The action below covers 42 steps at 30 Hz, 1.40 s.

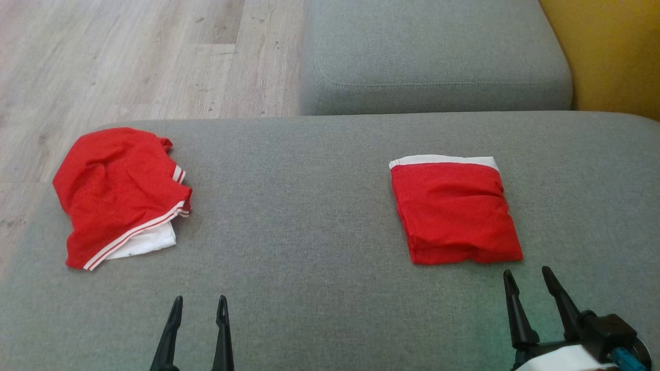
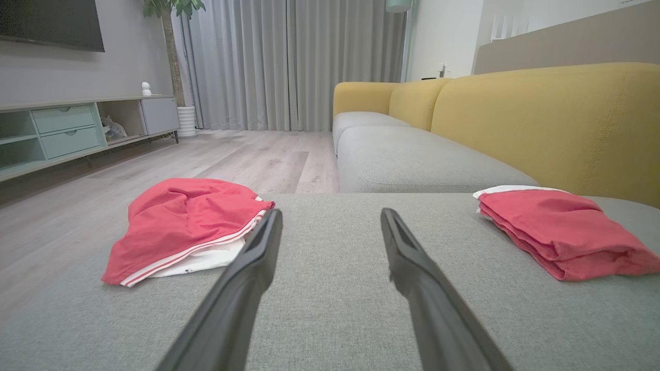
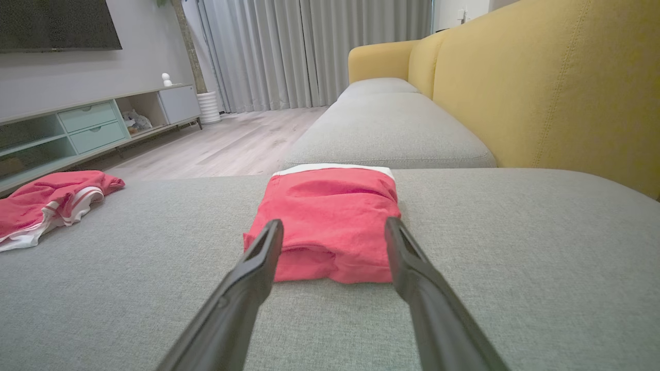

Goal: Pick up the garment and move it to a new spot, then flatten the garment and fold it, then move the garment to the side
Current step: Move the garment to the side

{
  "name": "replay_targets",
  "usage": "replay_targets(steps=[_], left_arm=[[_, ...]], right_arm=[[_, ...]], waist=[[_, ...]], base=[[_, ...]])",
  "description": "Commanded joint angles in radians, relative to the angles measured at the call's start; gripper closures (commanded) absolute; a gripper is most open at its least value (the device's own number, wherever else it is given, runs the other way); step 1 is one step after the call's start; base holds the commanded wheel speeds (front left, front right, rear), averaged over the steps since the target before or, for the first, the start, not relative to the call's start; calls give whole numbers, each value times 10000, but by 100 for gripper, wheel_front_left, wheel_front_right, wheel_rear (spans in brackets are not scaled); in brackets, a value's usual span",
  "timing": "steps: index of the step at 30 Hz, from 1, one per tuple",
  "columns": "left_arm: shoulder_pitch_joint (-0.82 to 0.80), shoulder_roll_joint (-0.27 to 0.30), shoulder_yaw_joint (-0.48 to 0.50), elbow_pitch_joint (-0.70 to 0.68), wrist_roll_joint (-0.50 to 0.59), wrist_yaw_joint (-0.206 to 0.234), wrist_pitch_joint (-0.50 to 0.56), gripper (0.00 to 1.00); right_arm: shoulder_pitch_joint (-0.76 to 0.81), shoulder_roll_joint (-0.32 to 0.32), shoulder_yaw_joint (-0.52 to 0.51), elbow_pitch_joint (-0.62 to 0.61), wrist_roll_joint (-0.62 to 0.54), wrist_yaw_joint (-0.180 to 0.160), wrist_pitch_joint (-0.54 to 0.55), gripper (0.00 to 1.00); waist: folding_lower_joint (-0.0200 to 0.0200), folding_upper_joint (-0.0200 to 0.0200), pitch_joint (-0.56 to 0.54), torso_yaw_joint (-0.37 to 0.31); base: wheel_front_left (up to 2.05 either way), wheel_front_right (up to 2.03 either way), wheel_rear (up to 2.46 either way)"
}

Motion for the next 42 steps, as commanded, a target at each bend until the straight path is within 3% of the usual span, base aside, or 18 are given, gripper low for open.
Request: replay_targets(steps=[1, 9, 18, 22, 26, 27, 28, 29, 36, 42], left_arm=[[-364, -85, 287, -300, 84, 9, -51, 0], [-682, -92, 118, -625, 7, -159, -51, 0], [-1628, -96, -292, -1043, 19, -238, -51, 0], [-2116, -97, -546, -832, 85, -190, -51, 0], [-2380, -98, -733, -690, 53, -145, -51, 0], [-2428, -98, -775, -665, 42, -132, -51, 0], [-2466, -98, -804, -642, 36, -110, -51, 0], [-2500, -98, -824, -630, 16, -87, -51, 0], [-2838, -98, -830, -833, 197, -29, -51, 0], [-3570, -98, -798, -967, 428, -208, -51, 0]], right_arm=[[-230, -95, 179, -264, -56, -9, -108, 0], [-751, -132, -132, 273, 53, -9, -108, 0], [-3248, -435, -966, 1694, 224, -9, 692, 0], [-4721, -865, -1020, 2668, 466, -9, 2125, 0], [-5434, -1245, -364, 3591, 858, -9, 3422, 0], [-5518, -1284, -105, 3746, 1103, -9, 3698, 7], [-5578, -1305, 155, 3834, 1411, -9, 3927, 61], [-5628, -1347, 398, 3835, 1724, -9, 4067, 100], [-6091, -2518, 631, 3501, 1999, -9, 3635, 100], [-6630, -4177, -41, 3224, 1742, -9, 3971, 100]], waist=[[0, 0, 41, 7], [0, 0, 676, 49], [0, 0, 2381, 274], [0, 0, 2948, 396], [0, 0, 3126, 425], [0, 0, 3147, 419], [0, 0, 3168, 395], [0, 0, 3205, 357], [0, 0, 3814, -420], [0, 0, 4839, -1138]], base=[[0, 0, 0], [0, 0, 0], [0, 0, 0], [0, 0, 0], [0, 0, 0], [0, 0, 0], [0, 0, 0], [0, 0, 0], [0, 0, 0], [0, 0, 0]])
